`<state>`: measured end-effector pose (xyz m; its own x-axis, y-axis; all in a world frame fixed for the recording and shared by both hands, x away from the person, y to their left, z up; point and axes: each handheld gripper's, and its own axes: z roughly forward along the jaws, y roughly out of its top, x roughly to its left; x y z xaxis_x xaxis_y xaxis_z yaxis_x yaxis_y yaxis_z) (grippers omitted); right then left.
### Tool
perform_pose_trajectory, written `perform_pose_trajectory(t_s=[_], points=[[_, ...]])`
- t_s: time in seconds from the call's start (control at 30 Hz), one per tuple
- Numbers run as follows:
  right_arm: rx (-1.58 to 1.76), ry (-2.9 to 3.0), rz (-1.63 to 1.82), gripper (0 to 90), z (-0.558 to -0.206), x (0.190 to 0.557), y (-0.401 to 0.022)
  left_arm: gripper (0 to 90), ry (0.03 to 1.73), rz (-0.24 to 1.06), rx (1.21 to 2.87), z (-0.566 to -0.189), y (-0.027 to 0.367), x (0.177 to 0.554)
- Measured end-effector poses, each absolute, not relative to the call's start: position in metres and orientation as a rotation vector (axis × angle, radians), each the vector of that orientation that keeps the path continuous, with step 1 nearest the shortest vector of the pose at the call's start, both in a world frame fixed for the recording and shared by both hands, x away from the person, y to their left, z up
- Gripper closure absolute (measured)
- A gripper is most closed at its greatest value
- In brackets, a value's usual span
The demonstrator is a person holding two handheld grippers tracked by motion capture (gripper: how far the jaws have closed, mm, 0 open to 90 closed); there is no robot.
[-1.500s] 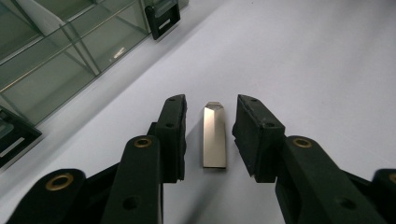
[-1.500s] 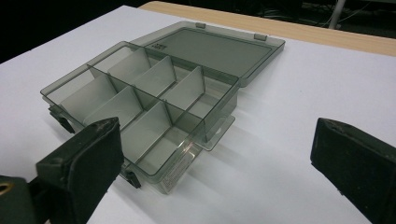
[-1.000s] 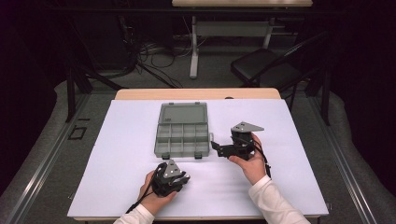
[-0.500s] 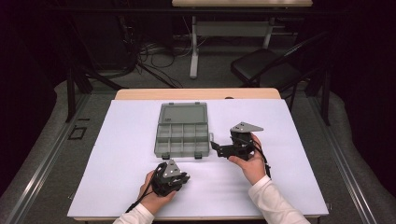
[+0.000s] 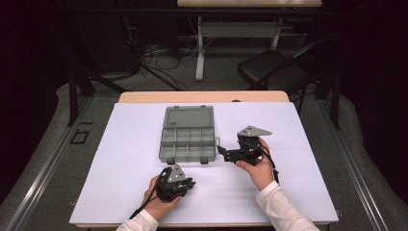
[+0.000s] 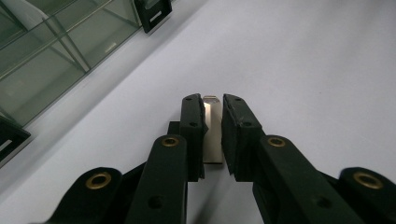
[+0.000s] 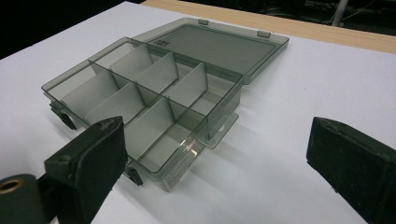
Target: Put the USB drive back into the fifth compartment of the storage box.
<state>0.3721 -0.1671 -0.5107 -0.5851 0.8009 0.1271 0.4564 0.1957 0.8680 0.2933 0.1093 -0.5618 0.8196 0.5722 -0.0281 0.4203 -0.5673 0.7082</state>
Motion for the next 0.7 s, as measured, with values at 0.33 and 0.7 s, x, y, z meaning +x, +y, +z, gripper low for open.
perform_pose_trajectory(t_s=[0.33, 0.7], points=[[1.175, 2.115, 1.348, 4.5, -0.511, 0.373, -0.168, 78.9, 0.757, 0.266, 2.212, -0.556, 0.116, 0.297], [1.191, 2.106, 1.345, 4.5, -0.511, 0.373, -0.168, 79.0, 0.825, 0.3, 2.13, -0.551, 0.128, 0.305]])
